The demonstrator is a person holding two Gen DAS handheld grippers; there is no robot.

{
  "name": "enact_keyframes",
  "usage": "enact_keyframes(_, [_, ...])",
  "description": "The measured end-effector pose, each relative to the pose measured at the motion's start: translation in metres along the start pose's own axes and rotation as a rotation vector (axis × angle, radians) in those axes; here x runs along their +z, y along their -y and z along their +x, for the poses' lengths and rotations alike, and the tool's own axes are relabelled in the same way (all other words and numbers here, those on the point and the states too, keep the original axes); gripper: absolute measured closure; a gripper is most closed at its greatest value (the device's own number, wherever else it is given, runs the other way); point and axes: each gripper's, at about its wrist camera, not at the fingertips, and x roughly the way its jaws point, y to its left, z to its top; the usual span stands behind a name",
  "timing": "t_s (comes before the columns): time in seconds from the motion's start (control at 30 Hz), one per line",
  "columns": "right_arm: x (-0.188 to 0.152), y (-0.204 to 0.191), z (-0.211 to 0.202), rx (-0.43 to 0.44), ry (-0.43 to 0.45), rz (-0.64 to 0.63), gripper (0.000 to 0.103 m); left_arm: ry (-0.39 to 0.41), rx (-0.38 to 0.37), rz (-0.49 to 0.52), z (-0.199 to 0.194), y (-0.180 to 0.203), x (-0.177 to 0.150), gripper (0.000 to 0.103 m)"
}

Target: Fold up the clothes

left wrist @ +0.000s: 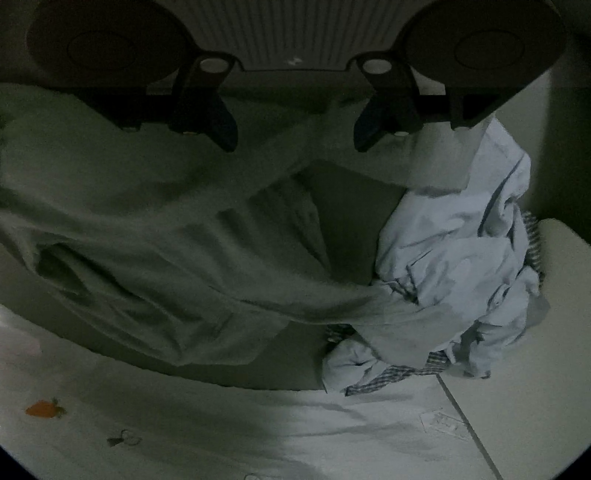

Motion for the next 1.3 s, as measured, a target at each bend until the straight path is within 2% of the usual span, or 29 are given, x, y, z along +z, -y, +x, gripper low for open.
enact_keyframes(0.1, [0.052,0.015,-0.016,-0.141,0.174,-0.132,0.087,0.014,-0.024,-0.001,0.001,0.0,0.008,0.032])
enact_keyframes(0.17, [0.093,0.027,-0.025,-0.219,0.294,-0.17,0.087,0.03,-0.022,0.008,-0.002,0.002,0.011,0.032])
enact_keyframes(0.3, [0.161,0.037,-0.023,-0.476,0.48,-0.257,0.084,0.067,-0.018,0.025,-0.014,0.004,0.006,0.031])
enact_keyframes(0.37, [0.184,0.045,-0.004,-0.573,0.414,-0.231,0.075,0.063,-0.03,0.01,-0.016,0.003,0.001,0.031])
enact_keyframes(0.4, [0.187,0.049,-0.001,-0.574,0.392,-0.181,0.067,0.057,-0.037,0.003,-0.016,0.003,-0.002,0.031])
enact_keyframes(0.47, [0.174,0.052,-0.009,-0.454,0.397,0.028,0.061,0.044,-0.053,0.001,-0.017,0.004,-0.01,0.031])
enact_keyframes(0.5, [0.168,0.054,-0.014,-0.393,0.398,0.131,0.054,0.039,-0.065,0.011,-0.017,0.006,-0.013,0.031])
enact_keyframes(0.57, [0.138,0.054,-0.017,-0.14,0.348,0.329,0.052,0.024,-0.095,0.031,-0.017,0.012,-0.018,0.031])
enact_keyframes(0.63, [0.107,0.044,-0.011,0.001,0.268,0.433,0.052,0.013,-0.146,0.059,-0.018,0.022,-0.021,0.031])
enact_keyframes(0.77, [0.065,0.024,0.0,0.04,0.125,0.464,0.053,0.042,-0.293,0.159,-0.024,0.056,-0.022,0.031])
enact_keyframes(0.87, [0.05,0.024,-0.004,0.098,0.093,0.529,0.053,0.075,-0.349,0.245,-0.025,0.09,-0.022,0.031])
enact_keyframes(0.93, [0.046,0.017,-0.002,0.083,0.095,0.527,0.053,0.102,-0.37,0.296,-0.023,0.113,-0.022,0.033])
enact_keyframes(1.0, [0.045,0.014,-0.003,0.066,0.101,0.517,0.053,0.106,-0.369,0.328,-0.017,0.133,-0.021,0.048])
enact_keyframes(1.03, [0.044,0.017,-0.003,0.063,0.105,0.521,0.053,0.097,-0.357,0.339,-0.012,0.142,-0.02,0.06])
enact_keyframes(1.07, [0.043,0.02,-0.003,0.06,0.109,0.526,0.053,0.088,-0.343,0.342,-0.007,0.148,-0.018,0.084])
enact_keyframes(1.1, [0.042,0.022,-0.003,0.057,0.113,0.531,0.053,0.083,-0.33,0.34,-0.002,0.154,-0.017,0.095])
enact_keyframes(1.17, [0.039,0.026,-0.001,0.049,0.118,0.537,0.053,0.081,-0.323,0.31,0.002,0.154,-0.01,0.095])
enact_keyframes(1.3, [0.035,0.03,0.0,0.031,0.121,0.544,0.053,0.197,-0.347,0.205,-0.036,0.118,0.028,0.096])
